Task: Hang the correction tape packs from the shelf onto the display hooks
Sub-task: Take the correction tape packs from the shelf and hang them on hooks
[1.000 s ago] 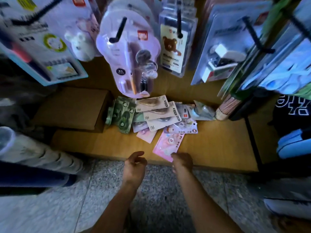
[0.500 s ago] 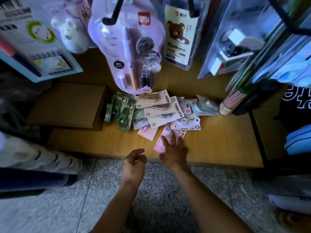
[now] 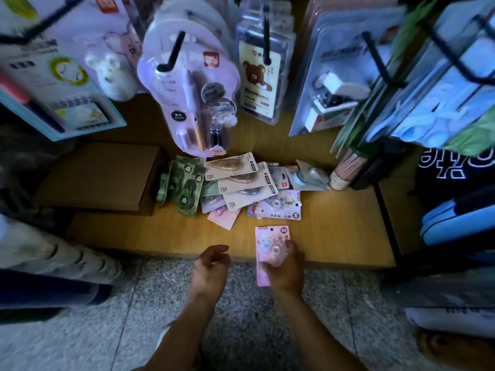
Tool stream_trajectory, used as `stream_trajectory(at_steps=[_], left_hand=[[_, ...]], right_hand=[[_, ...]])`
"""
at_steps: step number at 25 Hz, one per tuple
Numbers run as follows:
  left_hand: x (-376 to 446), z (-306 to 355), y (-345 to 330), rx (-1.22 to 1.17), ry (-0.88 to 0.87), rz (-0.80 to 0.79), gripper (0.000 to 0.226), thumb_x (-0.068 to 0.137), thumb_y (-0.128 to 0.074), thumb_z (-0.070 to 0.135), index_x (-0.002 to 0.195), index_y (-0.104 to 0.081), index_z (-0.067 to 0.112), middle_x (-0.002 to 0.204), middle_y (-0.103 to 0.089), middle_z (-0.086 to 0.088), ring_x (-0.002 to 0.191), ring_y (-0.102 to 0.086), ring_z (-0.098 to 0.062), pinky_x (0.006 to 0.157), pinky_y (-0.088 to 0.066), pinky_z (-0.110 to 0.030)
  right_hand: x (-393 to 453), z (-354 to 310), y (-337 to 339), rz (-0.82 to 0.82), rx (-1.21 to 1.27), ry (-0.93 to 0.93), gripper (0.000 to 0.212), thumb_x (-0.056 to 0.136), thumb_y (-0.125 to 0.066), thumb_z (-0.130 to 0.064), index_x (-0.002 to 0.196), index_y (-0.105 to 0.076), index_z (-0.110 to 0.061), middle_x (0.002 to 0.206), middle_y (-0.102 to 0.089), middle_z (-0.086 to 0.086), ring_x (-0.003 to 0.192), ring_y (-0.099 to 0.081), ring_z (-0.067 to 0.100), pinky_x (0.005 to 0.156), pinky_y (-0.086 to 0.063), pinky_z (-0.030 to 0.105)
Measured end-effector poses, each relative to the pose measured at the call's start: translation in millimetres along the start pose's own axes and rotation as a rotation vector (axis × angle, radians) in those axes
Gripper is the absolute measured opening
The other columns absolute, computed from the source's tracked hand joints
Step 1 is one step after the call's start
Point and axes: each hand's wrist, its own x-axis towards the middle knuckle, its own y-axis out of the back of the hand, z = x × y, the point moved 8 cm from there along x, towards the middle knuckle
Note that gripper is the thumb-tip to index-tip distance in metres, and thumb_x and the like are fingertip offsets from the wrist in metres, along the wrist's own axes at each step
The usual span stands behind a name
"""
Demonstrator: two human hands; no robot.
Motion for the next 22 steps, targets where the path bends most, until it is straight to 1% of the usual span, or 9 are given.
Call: stream_trajectory(at_steps=[3,5,6,9,11,13,16,19,22], left_hand=[[-17.0,10.2,-11.8,0.01,0.001,-0.024,0.017,0.085,-0.059,0.016,0.094,-0.069,0.027,0.09,-0.067,-0.018,0.082,-0.06,-0.035,0.073,-0.047,-0.033],[-29.4,19.8,-22.3,0.045,0.01,-0.051,0.026,0.079,-0.065,0.025,0.105,-0.062,0.026,0.096,-0.069,-0.016,0.09,-0.062,-0.036,0.081,-0.048,-0.034],[-39.1,29.3,-27.2,0.031,-0.006,-0.065,0.028,0.079,-0.067,0.025,0.106,-0.06,0.023,0.095,-0.07,-0.011,0.09,-0.063,-0.032,0.08,-0.049,-0.032],[-73.0,67.8,-33.5,-0.101,-0.121,-0.112,0.004,0.084,-0.068,0.011,0.087,-0.067,0.011,0.072,-0.071,-0.003,0.068,-0.063,-0.021,0.055,-0.05,-0.021],[-99.9,94.4,-37.8,-0.15,-0.19,-0.2,0.011,0.088,-0.063,0.003,0.079,-0.065,0.007,0.068,-0.071,-0.003,0.059,-0.065,-0.016,0.047,-0.05,-0.021],[-123.5,115.3,-41.6,-0.155,-0.239,-0.262,0.011,0.09,-0.061,0.004,0.08,-0.065,0.003,0.071,-0.071,-0.006,0.057,-0.066,-0.015,0.048,-0.051,-0.024],[-169.6,151.2,-46.8,-0.163,-0.35,-0.344,0.011,0.092,-0.059,0.005,0.085,-0.065,-0.001,0.072,-0.068,-0.011,0.061,-0.059,-0.023,0.051,-0.048,-0.027],[-218.4,189.9,-47.3,-0.169,-0.496,-0.429,0.015,0.094,-0.056,0.009,0.086,-0.066,0.002,0.073,-0.07,-0.009,0.06,-0.061,-0.016,0.05,-0.047,-0.024],[-256.7,234.5,-35.4,-0.207,-0.658,-0.447,0.014,0.094,-0.056,0.009,0.086,-0.065,0.003,0.071,-0.07,-0.003,0.06,-0.06,-0.009,0.05,-0.045,-0.018]], right_hand=[[-10.2,-2.3,13.8,-0.103,0.615,-0.105,0.06,0.073,-0.08,0.0,0.125,-0.052,-0.011,0.117,-0.068,0.014,0.101,-0.066,0.029,0.077,-0.056,0.036],[-24.5,-24.4,32.3,-0.185,0.774,-0.085,0.029,0.08,-0.072,0.005,0.103,-0.065,-0.01,0.098,-0.073,0.01,0.085,-0.067,0.024,0.065,-0.056,0.022],[-33.9,-37.7,48.8,-0.202,0.801,-0.05,0.02,0.083,-0.069,0.006,0.092,-0.069,-0.011,0.09,-0.073,0.008,0.08,-0.065,0.023,0.062,-0.054,0.02],[-61.7,-58.0,105.6,-0.203,0.919,-0.005,0.012,0.084,-0.068,0.004,0.085,-0.072,-0.008,0.085,-0.076,0.011,0.077,-0.066,0.024,0.071,-0.052,0.03],[-79.0,-64.8,150.0,-0.205,0.961,0.021,0.012,0.083,-0.07,0.002,0.088,-0.074,-0.008,0.089,-0.078,0.009,0.079,-0.071,0.024,0.073,-0.055,0.033],[-95.4,-73.1,189.8,-0.224,0.97,0.08,0.011,0.082,-0.07,0.001,0.085,-0.075,-0.009,0.089,-0.077,0.011,0.081,-0.073,0.027,0.073,-0.056,0.035],[-123.9,-78.4,249.5,-0.183,1.009,0.144,0.012,0.084,-0.067,0.001,0.085,-0.075,-0.009,0.091,-0.077,0.014,0.08,-0.07,0.024,0.077,-0.052,0.036],[-155.3,-91.5,298.4,-0.14,1.075,0.23,0.016,0.088,-0.063,-0.003,0.1,-0.072,-0.004,0.104,-0.074,0.02,0.091,-0.068,0.029,0.084,-0.049,0.038],[-185.1,-116.1,336.7,-0.172,1.165,0.306,0.017,0.085,-0.062,-0.008,0.099,-0.072,-0.005,0.104,-0.074,0.019,0.095,-0.069,0.032,0.089,-0.051,0.044]])
